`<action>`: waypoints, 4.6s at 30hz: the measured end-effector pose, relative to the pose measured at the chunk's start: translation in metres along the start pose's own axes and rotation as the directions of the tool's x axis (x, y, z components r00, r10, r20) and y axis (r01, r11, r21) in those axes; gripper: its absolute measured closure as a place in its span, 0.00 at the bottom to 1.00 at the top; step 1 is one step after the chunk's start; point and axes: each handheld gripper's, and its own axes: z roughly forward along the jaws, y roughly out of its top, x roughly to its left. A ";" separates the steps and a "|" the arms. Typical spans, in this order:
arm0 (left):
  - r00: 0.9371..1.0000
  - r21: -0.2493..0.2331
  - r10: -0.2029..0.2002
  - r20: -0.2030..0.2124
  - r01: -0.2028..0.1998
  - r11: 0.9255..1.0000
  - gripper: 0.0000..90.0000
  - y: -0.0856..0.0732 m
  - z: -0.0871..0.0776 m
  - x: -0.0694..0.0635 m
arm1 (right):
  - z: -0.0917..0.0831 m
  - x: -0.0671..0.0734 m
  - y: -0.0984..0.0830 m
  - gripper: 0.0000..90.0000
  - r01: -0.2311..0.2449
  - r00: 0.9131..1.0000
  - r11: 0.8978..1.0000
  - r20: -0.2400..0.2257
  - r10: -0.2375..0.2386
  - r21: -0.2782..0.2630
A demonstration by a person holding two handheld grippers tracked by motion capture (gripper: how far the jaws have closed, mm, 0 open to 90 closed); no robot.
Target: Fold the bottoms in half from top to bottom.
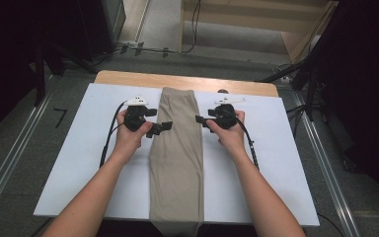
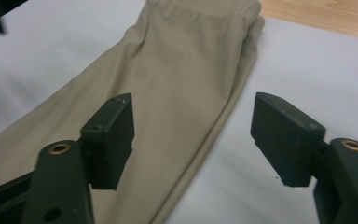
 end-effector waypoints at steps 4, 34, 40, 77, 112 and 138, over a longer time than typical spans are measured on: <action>1.000 0.011 -0.018 -0.005 0.018 1.000 0.05 -0.001 -0.003 0.003 | 0.025 -0.008 0.015 0.52 0.001 0.999 0.999 0.042 -0.004 0.054; 0.998 0.061 -0.037 -0.045 0.040 0.997 0.09 0.003 -0.007 0.019 | 0.081 -0.037 0.052 0.61 -0.163 0.985 0.982 0.075 0.156 0.091; 0.997 0.076 -0.047 -0.058 0.051 0.996 0.15 0.017 0.003 0.032 | 0.089 -0.035 0.050 0.60 -0.085 0.995 0.989 0.063 0.078 0.121; 0.921 0.259 0.002 -0.390 0.108 0.960 0.61 0.048 0.099 0.107 | 0.095 -0.024 0.050 0.97 -0.035 0.988 0.991 0.151 0.015 0.128; 0.966 -0.039 0.097 -0.238 -0.109 0.993 0.98 0.051 -0.009 -0.005 | -0.048 0.038 0.029 0.97 0.215 0.976 0.956 0.059 -0.207 -0.199; 0.963 -0.018 0.247 -0.111 -0.250 0.968 0.97 -0.078 -0.075 -0.112 | -0.118 0.110 -0.113 0.97 0.345 0.925 0.908 -0.076 -0.372 -0.238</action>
